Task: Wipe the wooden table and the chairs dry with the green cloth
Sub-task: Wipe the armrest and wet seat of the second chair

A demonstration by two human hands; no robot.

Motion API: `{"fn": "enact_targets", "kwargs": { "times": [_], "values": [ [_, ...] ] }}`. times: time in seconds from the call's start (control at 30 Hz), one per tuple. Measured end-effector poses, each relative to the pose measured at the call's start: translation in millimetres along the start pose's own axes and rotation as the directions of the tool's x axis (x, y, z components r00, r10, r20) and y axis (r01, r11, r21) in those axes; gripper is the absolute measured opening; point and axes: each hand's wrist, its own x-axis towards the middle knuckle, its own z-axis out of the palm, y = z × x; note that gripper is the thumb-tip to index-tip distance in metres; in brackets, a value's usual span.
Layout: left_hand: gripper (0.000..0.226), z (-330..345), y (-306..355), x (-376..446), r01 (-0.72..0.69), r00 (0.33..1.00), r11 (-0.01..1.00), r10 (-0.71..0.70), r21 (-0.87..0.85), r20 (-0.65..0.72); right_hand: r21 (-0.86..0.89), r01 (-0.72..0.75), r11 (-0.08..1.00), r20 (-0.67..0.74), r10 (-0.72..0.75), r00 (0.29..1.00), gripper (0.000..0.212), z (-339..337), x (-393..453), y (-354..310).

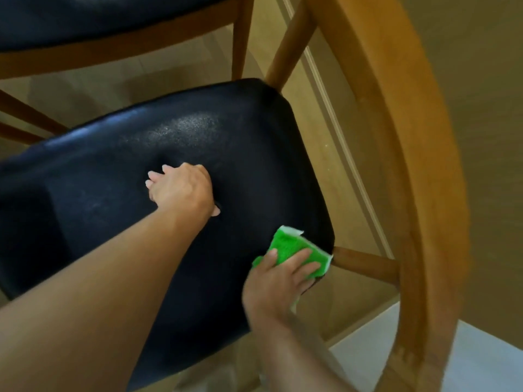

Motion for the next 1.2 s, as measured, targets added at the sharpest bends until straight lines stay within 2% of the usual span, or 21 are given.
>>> {"fn": "enact_targets", "kwargs": {
  "times": [0.1, 0.17, 0.27, 0.37, 0.47, 0.57, 0.63, 0.73, 0.77, 0.8, 0.9, 0.97, 1.03, 1.13, 1.2],
  "values": [
    [0.089, 0.4, -1.2, 0.4, 0.009, 1.000, 1.000, -0.009, 0.001, -0.005, -0.018, -0.109, 0.994, 0.132, 0.110, 0.985, 0.075, 16.6, -15.9, 5.1],
    [0.088, 0.9, -1.1, -0.6, 0.018, 1.000, 1.000, -0.018, -0.012, -0.020, -0.058, -0.101, 0.993, 0.126, 0.108, 0.986, 0.077, 14.3, -8.7, 2.8],
    [0.091, 2.1, 2.7, -3.8, 0.024, 1.000, 1.000, -0.024, -0.013, -0.019, -0.127, 0.059, 0.990, 0.059, -0.052, 0.997, 0.074, 1.0, 4.3, 3.9],
    [0.091, 2.5, -0.7, -2.4, 0.010, 0.998, 1.000, -0.010, 0.007, -0.060, -0.069, 0.176, 0.982, -0.017, -0.177, 0.984, 0.066, -19.9, 29.4, -5.3],
    [0.090, 0.7, -3.9, -5.8, -0.011, 0.996, 1.000, 0.013, 0.019, -0.087, 0.046, 0.135, 0.990, -0.083, -0.131, 0.988, 0.061, -33.6, 51.4, -13.1],
    [0.091, -2.4, -1.2, -11.1, -0.004, 0.996, 1.000, 0.006, 0.020, -0.093, 0.168, -0.014, 0.986, 0.005, 0.013, 1.000, 0.065, -11.6, 20.5, 12.9],
    [0.094, 1.2, -3.5, -17.6, 0.010, 0.996, 1.000, -0.010, -0.003, -0.087, 0.327, -0.186, 0.927, 0.084, 0.167, 0.982, 0.062, 12.0, -14.3, 36.1],
    [0.103, 12.0, -11.8, -26.0, -0.035, 0.987, 0.999, 0.039, 0.028, -0.157, 0.668, -0.319, 0.673, 0.123, 0.322, 0.939, 0.033, 20.8, -25.3, 39.1],
    [0.108, 15.3, -14.5, -28.6, -0.039, 0.983, 0.999, 0.045, 0.037, -0.179, 0.734, -0.352, 0.580, 0.141, 0.377, 0.915, 0.022, 19.5, -16.8, 35.9],
    [0.112, 17.7, -17.1, -32.0, -0.029, 0.981, 0.999, 0.035, 0.034, -0.191, 0.746, -0.373, 0.552, 0.138, 0.419, 0.897, 0.017, 15.9, -5.9, 31.7],
    [0.112, 19.3, -20.3, -41.1, -0.035, 0.977, 0.999, 0.034, 0.000, -0.212, 0.595, -0.316, 0.739, 0.029, 0.373, 0.927, 0.038, 0.0, 33.5, 26.1],
    [0.107, 19.7, -24.8, -45.0, -0.079, 0.974, 0.991, 0.053, -0.112, -0.221, 0.598, -0.242, 0.764, -0.010, 0.309, 0.951, 0.046, -11.4, 51.7, 23.9],
    [0.100, 23.3, -32.8, -55.4, -0.131, 0.965, 0.950, 0.055, -0.285, -0.258, 0.552, -0.243, 0.798, -0.016, 0.302, 0.953, 0.048, -13.4, 48.8, 24.0],
    [0.090, 36.6, -37.5, -87.9, -0.156, 0.963, 0.922, 0.062, -0.355, -0.263, 0.531, -0.304, 0.791, 0.133, 0.277, 0.952, 0.041, 2.0, -4.7, 26.4],
    [0.084, 47.5, -36.0, -113.7, -0.132, 0.984, 0.940, 0.085, -0.315, -0.157, 0.554, -0.340, 0.760, 0.302, 0.197, 0.933, 0.032, -2.0, -43.2, 30.2]
  ]
}}
